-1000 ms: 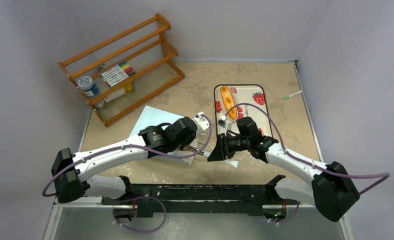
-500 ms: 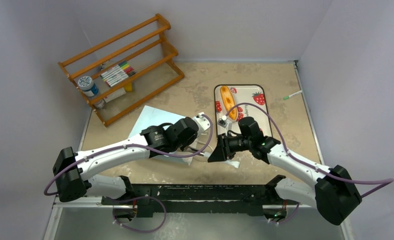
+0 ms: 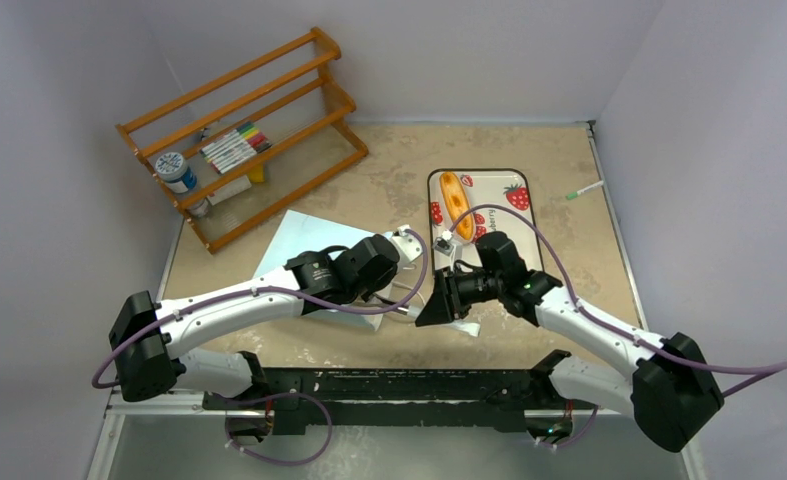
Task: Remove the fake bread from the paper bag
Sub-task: Take out the fake bread from the paper bag.
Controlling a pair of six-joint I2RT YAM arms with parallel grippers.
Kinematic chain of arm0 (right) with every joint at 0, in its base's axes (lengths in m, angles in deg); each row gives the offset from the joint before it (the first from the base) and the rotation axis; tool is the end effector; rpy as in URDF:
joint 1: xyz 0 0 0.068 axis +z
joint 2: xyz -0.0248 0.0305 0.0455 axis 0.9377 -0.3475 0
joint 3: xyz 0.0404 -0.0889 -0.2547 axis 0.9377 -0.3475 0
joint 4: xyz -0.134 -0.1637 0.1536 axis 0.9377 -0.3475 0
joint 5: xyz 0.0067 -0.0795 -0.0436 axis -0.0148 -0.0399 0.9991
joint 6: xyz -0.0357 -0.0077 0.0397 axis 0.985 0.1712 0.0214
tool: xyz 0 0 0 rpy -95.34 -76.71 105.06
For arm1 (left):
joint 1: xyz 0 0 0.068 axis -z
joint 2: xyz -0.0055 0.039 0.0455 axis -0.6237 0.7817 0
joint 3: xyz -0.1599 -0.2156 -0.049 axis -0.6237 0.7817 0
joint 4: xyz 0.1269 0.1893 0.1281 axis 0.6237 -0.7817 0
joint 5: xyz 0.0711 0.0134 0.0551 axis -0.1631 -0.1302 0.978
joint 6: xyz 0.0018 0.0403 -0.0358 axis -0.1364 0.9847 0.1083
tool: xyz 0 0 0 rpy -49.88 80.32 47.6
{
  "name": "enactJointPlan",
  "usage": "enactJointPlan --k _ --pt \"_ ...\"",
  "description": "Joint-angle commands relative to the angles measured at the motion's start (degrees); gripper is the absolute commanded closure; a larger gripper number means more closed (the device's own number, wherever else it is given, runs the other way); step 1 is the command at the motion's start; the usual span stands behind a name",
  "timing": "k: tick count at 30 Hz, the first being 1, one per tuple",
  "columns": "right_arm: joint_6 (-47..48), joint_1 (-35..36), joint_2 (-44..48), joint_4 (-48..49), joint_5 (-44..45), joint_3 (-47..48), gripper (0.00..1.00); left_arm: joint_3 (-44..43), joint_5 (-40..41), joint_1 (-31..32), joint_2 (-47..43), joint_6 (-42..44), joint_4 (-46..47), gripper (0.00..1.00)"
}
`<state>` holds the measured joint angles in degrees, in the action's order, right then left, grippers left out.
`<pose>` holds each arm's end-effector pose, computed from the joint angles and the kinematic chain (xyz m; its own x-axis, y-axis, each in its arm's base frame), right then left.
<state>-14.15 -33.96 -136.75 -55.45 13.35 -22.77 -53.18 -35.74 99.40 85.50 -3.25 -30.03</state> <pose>0.1638 0.1494 0.2196 -0.8223 -0.1732 -0.5420 -0.5669 0.3313 0.7542 0.1444 -0.2299 0.2782 -0.3793 0.6678 -0.6405 0.6797 0.6707 0.2968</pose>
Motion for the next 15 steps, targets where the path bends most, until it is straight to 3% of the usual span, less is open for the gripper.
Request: enactJointPlan --k 1,15 --pt "0.1 0.7 2.3 3.5 -6.7 2.8 0.66 -1.2 1.3 0.1 -0.2 -0.6 2.3 1.00" --pt "-1.2 2.3 -2.7 8.9 -5.4 3.0 0.66 -1.6 0.8 0.0 -2.0 -4.7 4.6 1.00"
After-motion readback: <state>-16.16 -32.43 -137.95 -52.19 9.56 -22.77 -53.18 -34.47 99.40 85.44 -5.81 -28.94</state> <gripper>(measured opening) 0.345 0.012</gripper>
